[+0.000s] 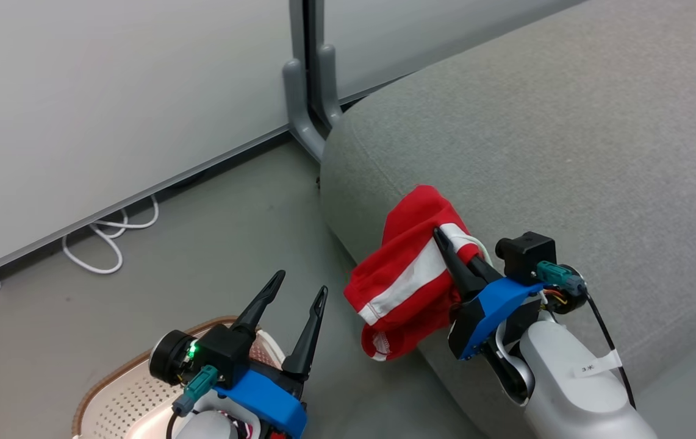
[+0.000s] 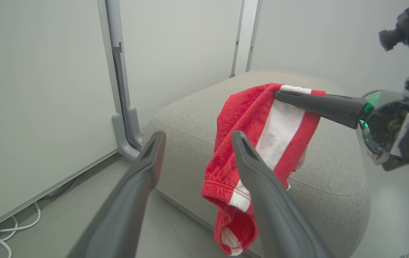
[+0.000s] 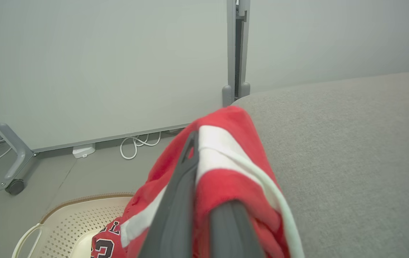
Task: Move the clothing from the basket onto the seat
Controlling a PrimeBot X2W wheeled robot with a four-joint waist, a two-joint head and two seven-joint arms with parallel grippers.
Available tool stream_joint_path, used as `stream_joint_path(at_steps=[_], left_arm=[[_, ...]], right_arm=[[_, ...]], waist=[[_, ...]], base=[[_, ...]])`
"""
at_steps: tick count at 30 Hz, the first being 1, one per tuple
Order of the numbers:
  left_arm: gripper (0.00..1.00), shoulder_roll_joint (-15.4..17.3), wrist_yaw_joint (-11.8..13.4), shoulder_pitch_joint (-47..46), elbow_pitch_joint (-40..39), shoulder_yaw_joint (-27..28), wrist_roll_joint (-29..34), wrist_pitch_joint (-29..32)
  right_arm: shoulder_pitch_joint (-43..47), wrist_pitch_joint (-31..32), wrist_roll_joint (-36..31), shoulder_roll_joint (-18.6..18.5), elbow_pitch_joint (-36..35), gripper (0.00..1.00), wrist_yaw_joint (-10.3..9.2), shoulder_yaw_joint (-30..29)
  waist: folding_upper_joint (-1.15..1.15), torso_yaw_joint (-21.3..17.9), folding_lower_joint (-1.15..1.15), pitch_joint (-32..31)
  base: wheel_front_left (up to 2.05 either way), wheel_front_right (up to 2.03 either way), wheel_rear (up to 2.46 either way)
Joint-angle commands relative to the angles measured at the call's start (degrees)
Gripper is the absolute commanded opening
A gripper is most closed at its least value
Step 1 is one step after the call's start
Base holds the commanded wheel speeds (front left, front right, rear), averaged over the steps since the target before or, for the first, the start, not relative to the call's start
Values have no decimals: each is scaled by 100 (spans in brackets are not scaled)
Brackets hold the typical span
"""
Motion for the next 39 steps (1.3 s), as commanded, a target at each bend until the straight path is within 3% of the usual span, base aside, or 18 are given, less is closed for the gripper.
stream_joint_path(at_steps=[1,18,24,30,39], left_arm=[[100,16,-14,-88,2,13,30,-16],[100,74,-15,-172,26,-17,20,-16],[100,157,-15,-339,-64,-56,102,-17],[100,359,-15,-711,-207,-244,162,-17],[100,766,-14,-1476,-449,-625,253,-17]], right_arm=[[67,-31,-19,-11,2,0,3,-77],[48,-10,19,-10,-39,0,3,-321],[-659,87,-28,-22,79,0,3,-1092],[-1629,319,-305,-416,176,0,3,-2079],[-2690,642,-725,-1571,393,0,2,-3575]], waist=[[0,-109,0,28],[0,-59,0,179],[0,5,0,514],[0,192,0,1064],[0,525,0,2302]], base=[[0,0,0],[0,0,0],[0,0,0],[0,0,0],[0,0,0]])
